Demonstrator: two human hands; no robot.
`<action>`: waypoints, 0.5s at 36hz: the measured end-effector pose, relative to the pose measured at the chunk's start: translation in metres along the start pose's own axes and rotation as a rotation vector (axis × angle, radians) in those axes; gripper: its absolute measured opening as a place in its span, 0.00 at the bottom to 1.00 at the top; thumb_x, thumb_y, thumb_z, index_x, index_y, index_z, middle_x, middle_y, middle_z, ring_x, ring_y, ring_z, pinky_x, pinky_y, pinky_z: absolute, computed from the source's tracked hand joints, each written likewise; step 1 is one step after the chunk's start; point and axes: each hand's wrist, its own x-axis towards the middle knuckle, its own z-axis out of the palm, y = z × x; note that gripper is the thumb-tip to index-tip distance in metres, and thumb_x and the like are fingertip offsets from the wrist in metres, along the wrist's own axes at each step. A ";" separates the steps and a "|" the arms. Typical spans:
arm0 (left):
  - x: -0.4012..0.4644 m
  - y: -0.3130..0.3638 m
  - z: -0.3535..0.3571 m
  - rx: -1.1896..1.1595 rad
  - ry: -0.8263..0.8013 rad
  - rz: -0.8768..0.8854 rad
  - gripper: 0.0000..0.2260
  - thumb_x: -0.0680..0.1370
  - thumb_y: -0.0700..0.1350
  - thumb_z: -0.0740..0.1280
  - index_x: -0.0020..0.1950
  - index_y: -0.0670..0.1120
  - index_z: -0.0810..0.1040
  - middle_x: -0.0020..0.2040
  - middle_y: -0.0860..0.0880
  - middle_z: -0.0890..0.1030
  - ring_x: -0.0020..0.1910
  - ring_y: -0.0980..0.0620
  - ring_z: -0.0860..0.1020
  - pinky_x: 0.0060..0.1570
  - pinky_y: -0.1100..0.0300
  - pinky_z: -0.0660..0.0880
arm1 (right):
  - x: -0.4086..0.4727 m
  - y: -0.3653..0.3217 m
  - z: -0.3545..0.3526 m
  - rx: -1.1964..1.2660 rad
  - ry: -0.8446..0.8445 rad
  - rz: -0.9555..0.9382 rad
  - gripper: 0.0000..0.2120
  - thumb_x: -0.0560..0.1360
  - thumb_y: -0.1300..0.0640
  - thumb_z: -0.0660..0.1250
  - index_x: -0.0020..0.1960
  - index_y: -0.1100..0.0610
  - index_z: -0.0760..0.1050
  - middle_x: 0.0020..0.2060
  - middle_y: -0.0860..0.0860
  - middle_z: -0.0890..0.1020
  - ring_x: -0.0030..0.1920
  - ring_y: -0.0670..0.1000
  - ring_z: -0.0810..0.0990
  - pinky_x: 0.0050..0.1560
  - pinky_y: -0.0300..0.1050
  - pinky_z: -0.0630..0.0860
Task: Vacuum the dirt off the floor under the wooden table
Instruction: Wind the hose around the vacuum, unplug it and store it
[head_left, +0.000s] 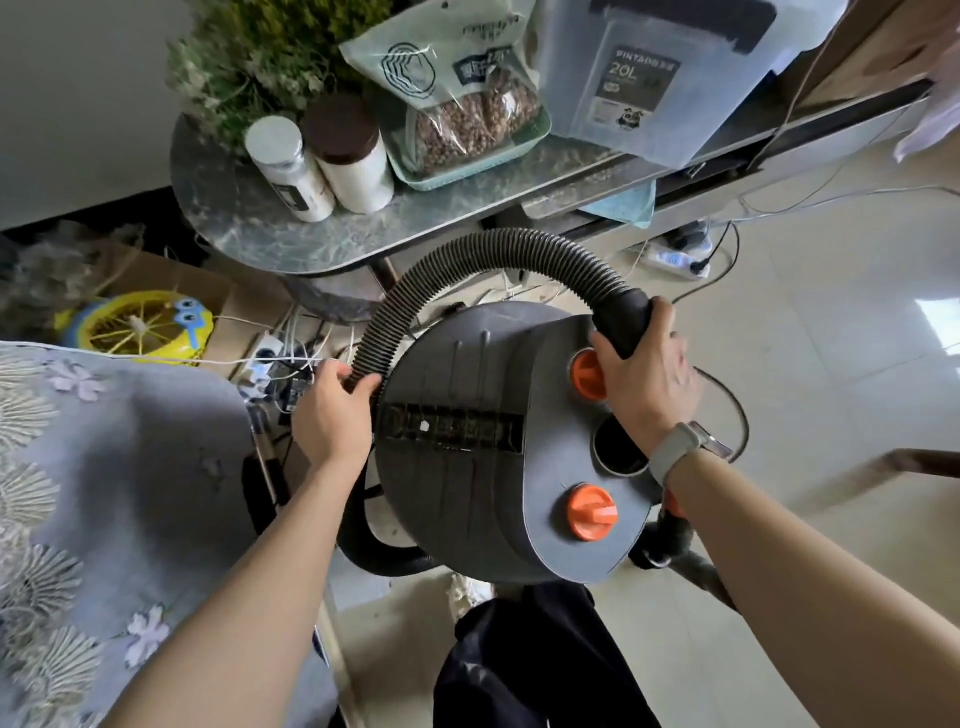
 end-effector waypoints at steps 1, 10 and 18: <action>0.002 0.001 0.001 0.009 0.005 -0.009 0.15 0.76 0.53 0.68 0.55 0.42 0.76 0.51 0.42 0.82 0.49 0.41 0.78 0.41 0.55 0.67 | -0.001 0.000 0.001 0.005 -0.009 0.001 0.29 0.75 0.40 0.63 0.69 0.52 0.59 0.54 0.60 0.75 0.54 0.64 0.76 0.49 0.53 0.69; -0.024 -0.058 0.027 -0.168 -0.054 0.361 0.24 0.78 0.33 0.64 0.73 0.40 0.65 0.73 0.42 0.66 0.73 0.45 0.63 0.68 0.55 0.64 | -0.004 0.005 0.000 0.020 -0.036 0.042 0.29 0.75 0.41 0.63 0.69 0.53 0.58 0.56 0.61 0.74 0.56 0.65 0.75 0.52 0.54 0.69; 0.006 -0.067 0.050 -0.250 -0.214 0.289 0.20 0.81 0.35 0.59 0.73 0.39 0.64 0.74 0.40 0.64 0.76 0.40 0.53 0.74 0.52 0.51 | -0.002 0.003 0.005 0.001 -0.002 0.005 0.30 0.75 0.41 0.64 0.70 0.52 0.58 0.56 0.60 0.74 0.55 0.65 0.75 0.52 0.54 0.69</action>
